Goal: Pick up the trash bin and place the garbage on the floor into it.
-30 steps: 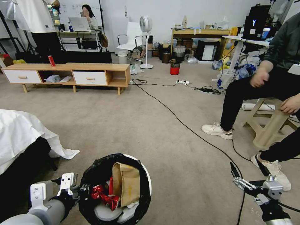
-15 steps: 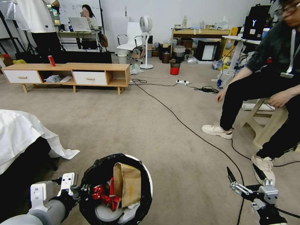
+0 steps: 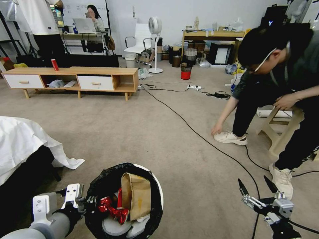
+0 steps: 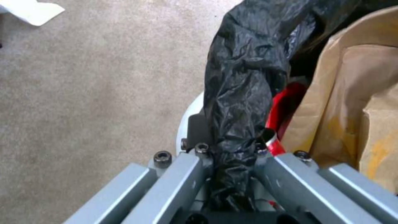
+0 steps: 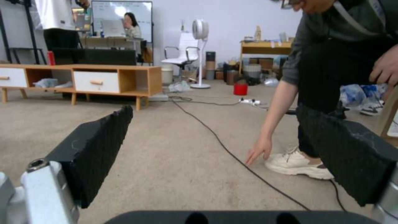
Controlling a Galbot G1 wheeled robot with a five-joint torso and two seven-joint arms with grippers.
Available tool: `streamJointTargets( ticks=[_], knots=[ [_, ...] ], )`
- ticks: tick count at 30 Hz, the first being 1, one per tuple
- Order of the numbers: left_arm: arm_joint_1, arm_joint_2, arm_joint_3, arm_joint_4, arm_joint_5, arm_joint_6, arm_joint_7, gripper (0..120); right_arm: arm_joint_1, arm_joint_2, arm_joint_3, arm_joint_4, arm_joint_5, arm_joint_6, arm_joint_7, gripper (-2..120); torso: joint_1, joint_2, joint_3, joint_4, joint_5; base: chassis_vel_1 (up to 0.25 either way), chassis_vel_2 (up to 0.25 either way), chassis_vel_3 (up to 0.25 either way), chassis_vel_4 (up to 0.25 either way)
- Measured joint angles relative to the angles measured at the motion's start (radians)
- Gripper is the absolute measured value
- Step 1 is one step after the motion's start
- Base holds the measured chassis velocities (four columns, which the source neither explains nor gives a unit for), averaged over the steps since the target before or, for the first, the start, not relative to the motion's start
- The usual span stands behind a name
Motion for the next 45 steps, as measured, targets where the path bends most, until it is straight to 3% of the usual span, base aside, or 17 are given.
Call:
streamJointTargets(
  ticks=[45],
  knots=[
    [-0.012, 0.014, 0.004, -0.005, -0.007, 0.000, -0.002, 1, -0.003, -0.002, -0.001, 0.002, 0.003, -0.001, -0.022, 100, 0.000, 0.000, 0.000, 0.0000, 0.0000, 0.000, 0.000, 0.000, 0.000]
  ],
)
